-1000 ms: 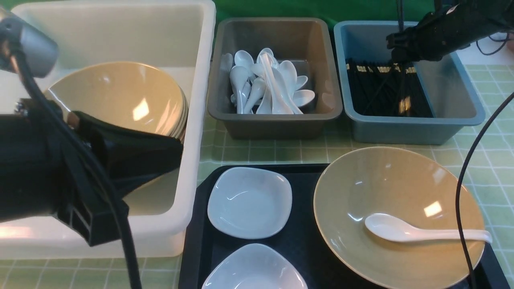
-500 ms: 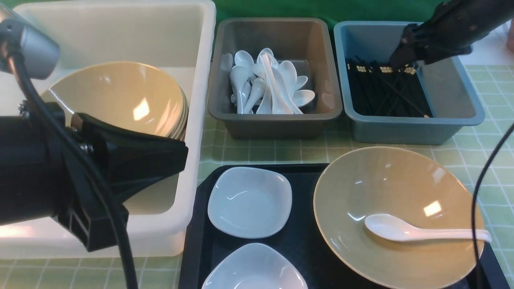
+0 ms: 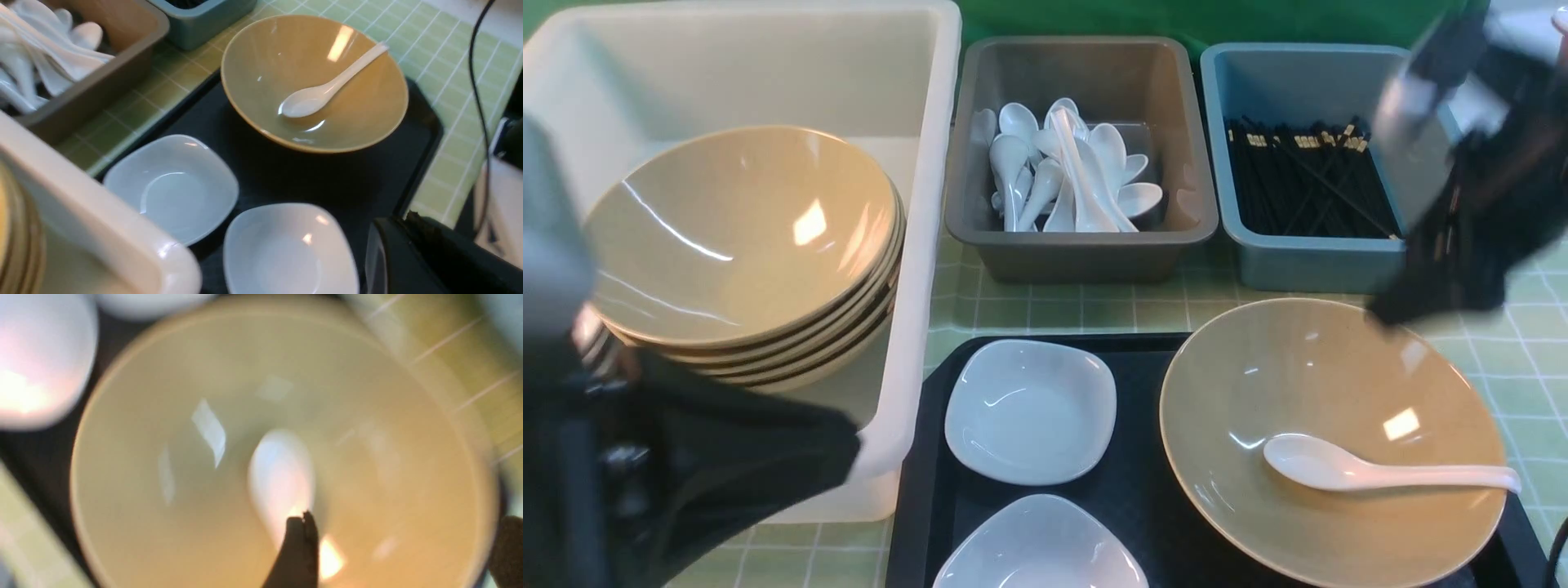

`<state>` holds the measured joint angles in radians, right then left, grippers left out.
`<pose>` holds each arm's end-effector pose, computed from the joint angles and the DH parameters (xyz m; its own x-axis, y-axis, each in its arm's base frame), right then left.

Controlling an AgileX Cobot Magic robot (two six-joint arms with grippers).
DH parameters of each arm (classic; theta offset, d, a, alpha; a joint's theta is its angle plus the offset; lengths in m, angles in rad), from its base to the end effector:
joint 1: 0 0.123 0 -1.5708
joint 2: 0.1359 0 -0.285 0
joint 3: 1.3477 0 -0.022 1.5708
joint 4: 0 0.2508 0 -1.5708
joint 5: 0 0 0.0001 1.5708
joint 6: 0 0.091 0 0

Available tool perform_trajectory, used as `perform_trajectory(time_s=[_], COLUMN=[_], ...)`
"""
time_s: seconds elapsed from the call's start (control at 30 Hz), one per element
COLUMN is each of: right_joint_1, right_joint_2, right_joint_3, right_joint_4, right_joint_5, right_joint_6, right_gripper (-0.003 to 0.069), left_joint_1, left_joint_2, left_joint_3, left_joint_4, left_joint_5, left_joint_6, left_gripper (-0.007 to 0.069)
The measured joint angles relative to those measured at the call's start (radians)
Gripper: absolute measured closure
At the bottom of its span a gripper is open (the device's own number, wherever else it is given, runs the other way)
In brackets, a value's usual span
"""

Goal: On green table put chopsticks spoon bowls plates into blue grey white boxes.
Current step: 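Reach down and grasp the white spoon resting in the bowl with the right gripper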

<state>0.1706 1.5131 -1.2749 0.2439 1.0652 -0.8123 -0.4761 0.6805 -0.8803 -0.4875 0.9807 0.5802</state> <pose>0.2977 0.0708 0.3081 -0.5543 -0.7286 -0.4024 -0.7724 0.6304 -0.0775 0.0784 -0.0803 0.3730 -0.3023 0.4555 -0.8373 0.8232 0.5677 0.0117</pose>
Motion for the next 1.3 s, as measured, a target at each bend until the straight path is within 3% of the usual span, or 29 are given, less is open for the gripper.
perform_trajectory(time_s=[0.13, 0.27, 0.77, 0.93, 1.2, 1.23, 1.27, 1.3], right_joint_1=[0.131, 0.228, 0.252, 0.252, 0.251, 0.251, 0.251, 0.251], right_joint_2=[0.022, 0.059, 0.262, 0.297, 0.324, 0.324, 0.324, 0.324], right_joint_3=[0.029, 0.029, 0.029, 0.029, 0.029, 0.029, 0.029, 0.029], right_joint_4=[-0.215, -0.321, -0.345, -0.345, -0.349, -0.35, -0.351, -0.352], right_joint_5=[0.04, 0.043, 0.071, 0.071, 0.075, 0.075, 0.078, 0.079], right_joint_6=[0.035, 0.05, 0.079, 0.08, 0.08, 0.08, 0.081, 0.081], right_gripper=[0.0078, 0.0078, 0.0078, 0.0114, 0.0312, 0.0361, 0.0459, 0.0492], left_joint_1=[-0.014, -0.016, -0.018, -0.018, -0.018, -0.018, -0.018, -0.018], left_joint_2=[-0.041, -0.046, -0.046, -0.046, -0.046, -0.046, -0.046, -0.046], left_joint_3=[0.0, 0.0, 0.0, 0.0, 0.0, 0.0, 0.0, 0.0], left_joint_4=[0.113, 0.145, 0.144, 0.144, 0.144, 0.144, 0.144, 0.144], left_joint_5=[0.005, -0.006, -0.018, -0.015, -0.003, 0.0, 0.002, 0.003], left_joint_6=[-0.086, -0.14, -0.156, -0.158, -0.158, -0.158, -0.158, -0.158], left_gripper=[0.0626, 0.0626, 0.0626, 0.0626, 0.0626, 0.0626, 0.0626, 0.0626])
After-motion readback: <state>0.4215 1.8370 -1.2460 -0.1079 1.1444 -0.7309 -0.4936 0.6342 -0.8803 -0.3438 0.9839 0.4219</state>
